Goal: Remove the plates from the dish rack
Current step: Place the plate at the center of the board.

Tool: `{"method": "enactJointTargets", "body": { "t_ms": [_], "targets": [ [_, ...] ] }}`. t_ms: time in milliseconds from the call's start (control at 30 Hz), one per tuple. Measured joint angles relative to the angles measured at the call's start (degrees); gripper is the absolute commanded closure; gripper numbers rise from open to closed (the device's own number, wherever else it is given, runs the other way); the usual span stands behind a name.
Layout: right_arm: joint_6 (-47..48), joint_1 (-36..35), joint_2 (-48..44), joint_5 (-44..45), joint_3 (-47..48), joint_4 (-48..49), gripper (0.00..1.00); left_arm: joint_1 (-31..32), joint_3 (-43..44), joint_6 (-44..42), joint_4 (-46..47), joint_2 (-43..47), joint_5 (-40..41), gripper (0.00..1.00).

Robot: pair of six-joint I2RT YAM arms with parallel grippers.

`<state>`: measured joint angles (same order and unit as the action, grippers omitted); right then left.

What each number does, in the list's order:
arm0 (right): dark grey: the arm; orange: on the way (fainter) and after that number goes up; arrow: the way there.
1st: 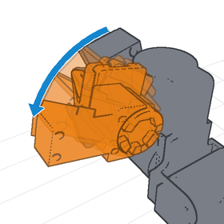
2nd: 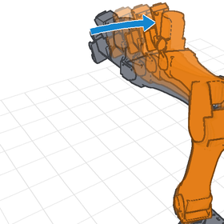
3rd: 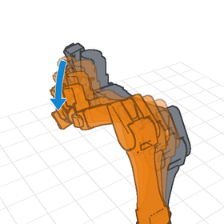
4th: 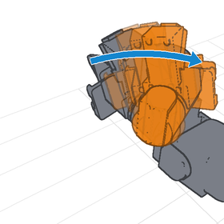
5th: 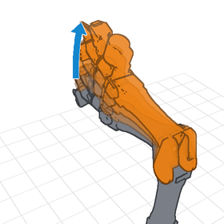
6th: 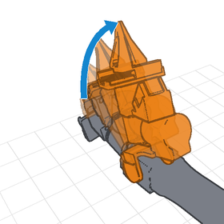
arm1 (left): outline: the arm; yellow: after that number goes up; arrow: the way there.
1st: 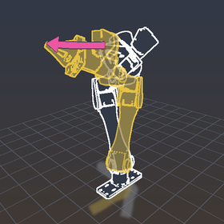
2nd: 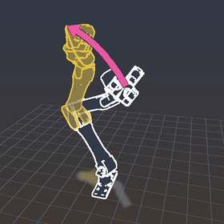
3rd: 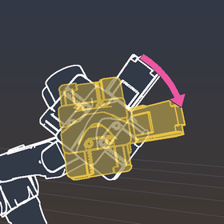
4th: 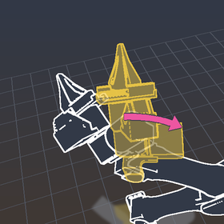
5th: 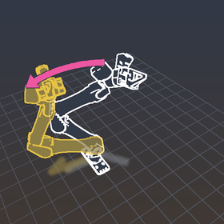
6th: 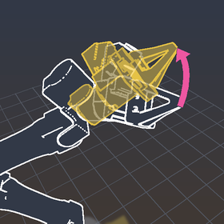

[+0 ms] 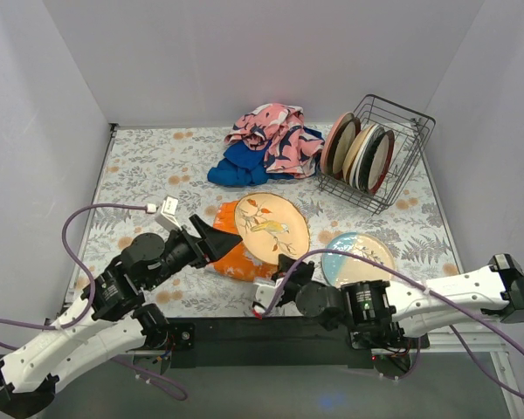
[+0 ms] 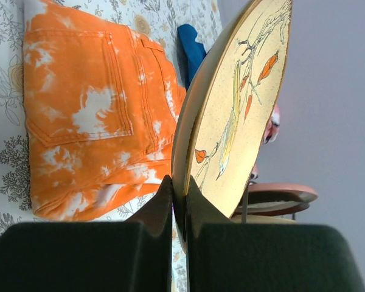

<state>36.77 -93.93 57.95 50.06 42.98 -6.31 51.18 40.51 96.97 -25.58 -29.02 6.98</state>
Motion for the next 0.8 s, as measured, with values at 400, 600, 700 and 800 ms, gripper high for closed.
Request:
{"method": "enactJointTargets", "body": {
  "t_ms": [400,600,700,800],
  "targets": [
    [10.25,-6.91,4.98,8.61,-6.03,13.97,0.99,0.0,-6.1,1.66,0.61,-0.63,0.09,0.28],
    [11.54,-7.08,9.18,10.19,-6.05,16.06,0.99,0.0,-6.95,0.7,1.18,-2.73,0.66,0.5],
    [11.58,-7.08,11.45,10.29,-6.05,16.59,0.99,0.0,-7.39,0.0,1.42,-4.22,1.07,0.63],
    [11.54,-7.08,13.57,10.23,-6.05,16.9,0.99,0.0,-7.96,0.0,2.14,-5.81,1.09,1.0]
  ]
}}
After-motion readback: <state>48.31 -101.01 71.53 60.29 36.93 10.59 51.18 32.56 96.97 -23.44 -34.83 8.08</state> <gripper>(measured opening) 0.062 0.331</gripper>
